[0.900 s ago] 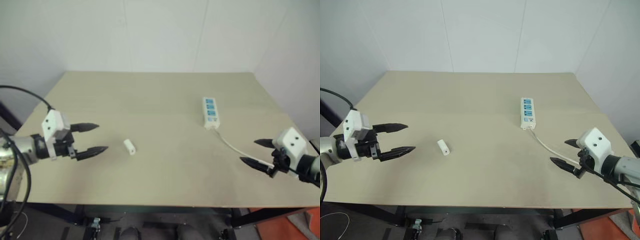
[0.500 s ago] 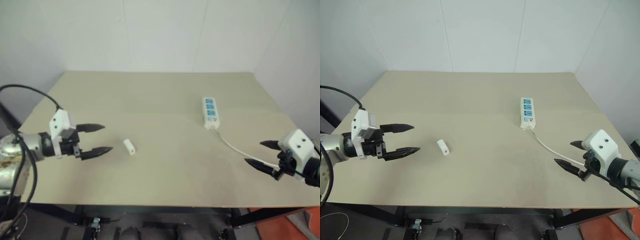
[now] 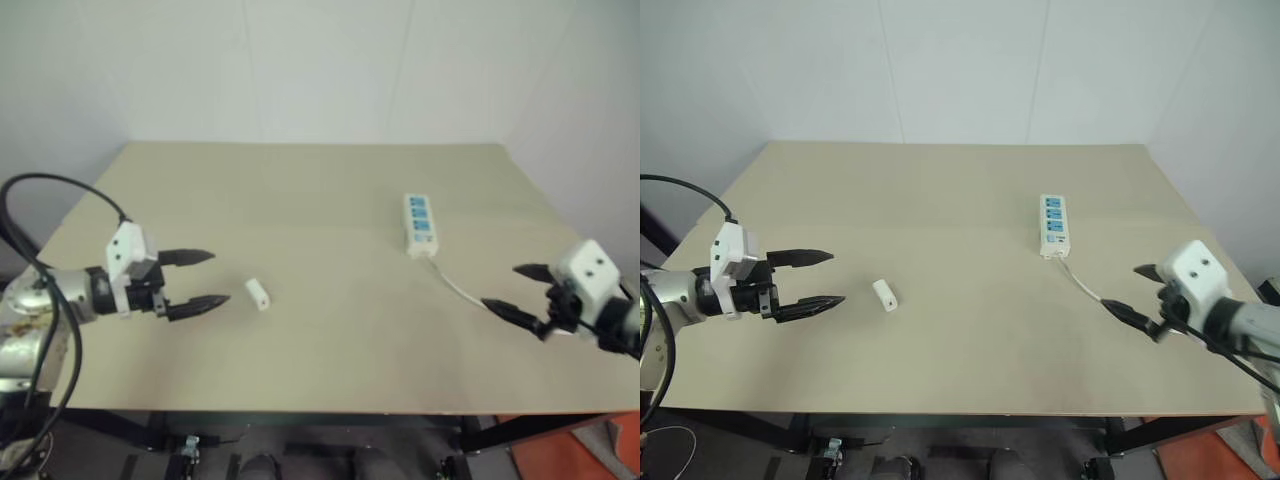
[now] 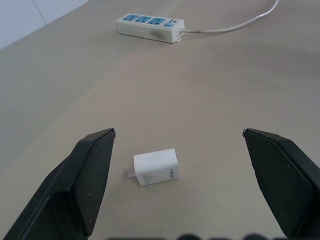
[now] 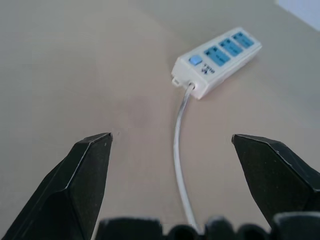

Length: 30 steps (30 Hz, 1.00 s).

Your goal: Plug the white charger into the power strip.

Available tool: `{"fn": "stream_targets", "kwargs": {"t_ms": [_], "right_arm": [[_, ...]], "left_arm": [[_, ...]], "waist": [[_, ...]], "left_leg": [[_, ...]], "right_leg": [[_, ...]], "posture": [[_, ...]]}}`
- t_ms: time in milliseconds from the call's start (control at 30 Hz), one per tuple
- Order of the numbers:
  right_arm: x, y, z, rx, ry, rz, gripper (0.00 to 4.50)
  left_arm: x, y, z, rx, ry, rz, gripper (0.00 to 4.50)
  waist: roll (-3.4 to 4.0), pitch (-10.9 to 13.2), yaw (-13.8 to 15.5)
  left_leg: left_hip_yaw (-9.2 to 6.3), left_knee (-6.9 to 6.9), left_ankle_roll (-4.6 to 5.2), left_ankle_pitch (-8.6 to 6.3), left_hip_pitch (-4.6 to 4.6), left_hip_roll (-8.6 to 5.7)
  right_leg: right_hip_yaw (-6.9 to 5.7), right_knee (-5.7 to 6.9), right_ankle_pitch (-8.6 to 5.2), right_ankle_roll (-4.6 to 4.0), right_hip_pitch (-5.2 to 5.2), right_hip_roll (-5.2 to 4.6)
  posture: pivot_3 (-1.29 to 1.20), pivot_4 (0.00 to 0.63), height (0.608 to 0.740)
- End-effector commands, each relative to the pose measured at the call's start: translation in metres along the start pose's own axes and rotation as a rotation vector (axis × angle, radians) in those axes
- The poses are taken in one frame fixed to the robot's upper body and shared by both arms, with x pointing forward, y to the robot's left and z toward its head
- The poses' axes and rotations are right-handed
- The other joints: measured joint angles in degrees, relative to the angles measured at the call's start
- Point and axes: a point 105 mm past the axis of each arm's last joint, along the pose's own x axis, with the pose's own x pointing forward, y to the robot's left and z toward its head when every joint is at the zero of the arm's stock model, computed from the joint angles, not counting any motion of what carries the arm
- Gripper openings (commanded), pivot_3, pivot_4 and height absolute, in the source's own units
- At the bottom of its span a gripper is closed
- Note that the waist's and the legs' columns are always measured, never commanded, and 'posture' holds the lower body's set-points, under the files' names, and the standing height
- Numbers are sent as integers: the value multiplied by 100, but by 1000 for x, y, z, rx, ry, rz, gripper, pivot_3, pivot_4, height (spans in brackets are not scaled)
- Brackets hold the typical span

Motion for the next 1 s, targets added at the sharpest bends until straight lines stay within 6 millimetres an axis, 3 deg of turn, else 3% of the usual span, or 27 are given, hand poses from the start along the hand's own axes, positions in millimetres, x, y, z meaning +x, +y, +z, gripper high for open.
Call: {"fn": "stream_targets", "kwargs": {"t_ms": [33,167,333,467,800,900,1000], "right_arm": [[33,-9,-10,55,33,-54,4500],[75,-24,-18,113,71,-119,4500],[101,-30,-32,180,150,-133,4500],[108,-18,-39,175,202,-39,3576],[116,-14,-31,193,166,-37,33],[113,-11,-22,173,126,-38,11],[98,0,-11,159,95,-9,11]], "left_arm": [[5,4,13,85,-11,-8,4472],[7,4,16,118,-2,-30,4472],[13,2,18,141,-1,-56,4472],[18,-5,18,151,-4,-112,4500],[25,-7,15,158,-10,-136,4500],[26,-6,15,158,-10,-143,4500],[26,-3,14,166,0,-143,4500]], "waist": [[-1,2,18],[1,5,23],[2,5,51],[2,5,44],[2,4,25],[2,5,19],[3,4,31]], "left_leg": [[-1,1,-1,1,-2,0],[1,0,-2,2,-7,-2],[-3,-15,-2,1,-49,-5],[-3,-19,-2,1,-86,-8],[-6,-12,-2,2,-36,-3],[-6,-10,-2,2,-37,-3],[-10,-13,-2,2,-45,-3]], "right_leg": [[0,0,2,-1,-1,1],[3,-3,4,-2,-6,0],[-6,-8,29,-48,-43,-5],[-8,-9,32,-52,-79,-11],[-9,1,36,-54,-37,-2],[-8,1,36,-54,-35,-1],[-10,1,36,-55,-44,0]], "posture": [[0,150,740],[0,150,740],[0,150,740],[0,150,740],[0,150,740],[0,150,740],[0,150,740]]}}
